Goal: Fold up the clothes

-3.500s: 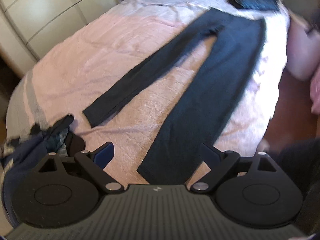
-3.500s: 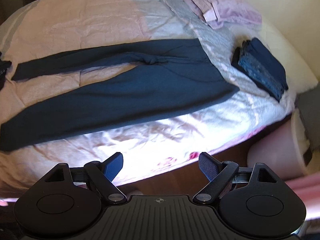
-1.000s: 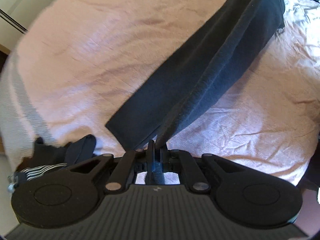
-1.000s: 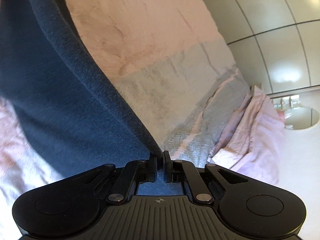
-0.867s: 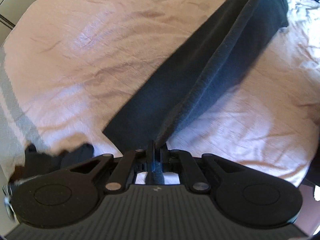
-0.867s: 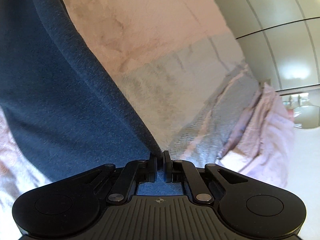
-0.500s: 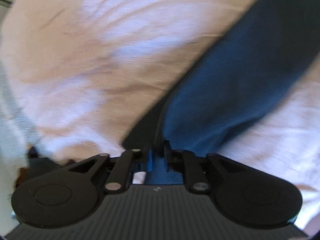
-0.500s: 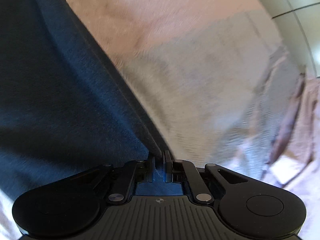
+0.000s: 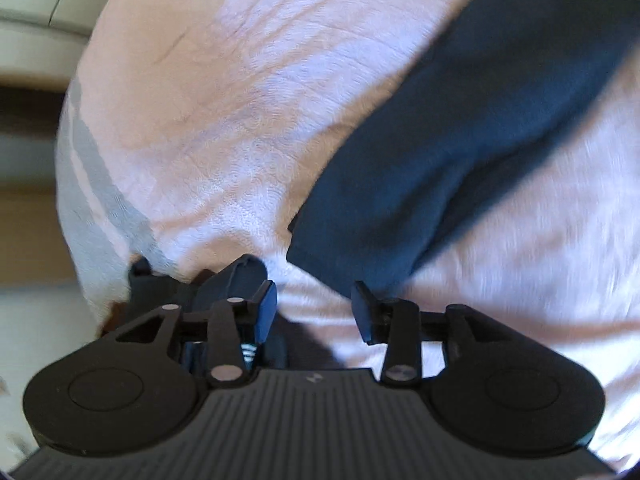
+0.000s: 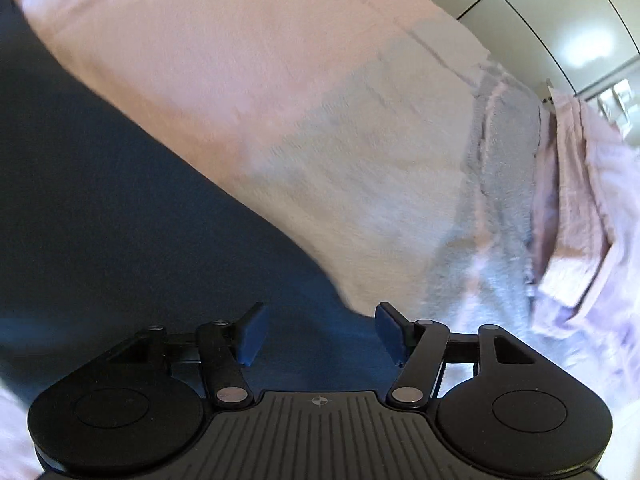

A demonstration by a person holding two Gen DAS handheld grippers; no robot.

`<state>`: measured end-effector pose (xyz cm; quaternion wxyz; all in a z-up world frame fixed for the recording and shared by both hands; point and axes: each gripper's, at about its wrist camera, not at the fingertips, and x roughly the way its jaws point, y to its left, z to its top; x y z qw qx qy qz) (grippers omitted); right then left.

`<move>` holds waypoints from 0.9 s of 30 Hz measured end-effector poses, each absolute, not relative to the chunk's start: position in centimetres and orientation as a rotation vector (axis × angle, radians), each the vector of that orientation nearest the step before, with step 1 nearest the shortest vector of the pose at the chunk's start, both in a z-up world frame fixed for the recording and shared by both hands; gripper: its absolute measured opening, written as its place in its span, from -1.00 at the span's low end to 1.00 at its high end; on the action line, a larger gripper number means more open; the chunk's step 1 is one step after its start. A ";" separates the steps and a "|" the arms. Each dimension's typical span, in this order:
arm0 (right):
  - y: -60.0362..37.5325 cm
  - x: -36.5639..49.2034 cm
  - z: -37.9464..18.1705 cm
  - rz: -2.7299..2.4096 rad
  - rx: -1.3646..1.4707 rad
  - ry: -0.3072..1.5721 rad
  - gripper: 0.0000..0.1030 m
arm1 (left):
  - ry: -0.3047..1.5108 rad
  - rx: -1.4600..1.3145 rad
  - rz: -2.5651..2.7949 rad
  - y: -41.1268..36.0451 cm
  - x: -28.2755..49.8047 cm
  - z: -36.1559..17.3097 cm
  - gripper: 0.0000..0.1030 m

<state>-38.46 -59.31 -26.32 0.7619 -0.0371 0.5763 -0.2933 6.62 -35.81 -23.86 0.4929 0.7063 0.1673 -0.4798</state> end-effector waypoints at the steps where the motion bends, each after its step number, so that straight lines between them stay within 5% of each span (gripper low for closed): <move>1: -58.0 -37.7 -25.9 -0.623 -0.060 1.233 0.21 | 0.359 1.735 -1.174 -34.9 6.2 -24.1 -0.28; 11: -44.7 -26.9 -24.7 -0.481 0.012 1.175 0.21 | 0.059 1.860 -1.336 -31.4 5.8 -32.1 -0.29; 13: -43.2 -25.1 -25.0 -0.499 0.009 1.193 0.21 | 0.032 1.855 -1.383 -31.3 6.5 -33.2 -0.68; 16: -42.8 -22.9 -25.5 -0.495 0.042 1.201 0.21 | -0.014 1.791 -1.454 -30.7 8.4 -31.1 -0.77; 21: -42.0 -19.3 -26.2 -0.479 0.098 1.213 0.21 | 0.053 1.682 -1.522 -30.4 11.8 -27.0 -0.76; 27: -41.1 -14.9 -27.1 -0.460 0.167 1.226 0.21 | 0.184 1.710 -1.598 -29.6 11.9 -26.6 -0.43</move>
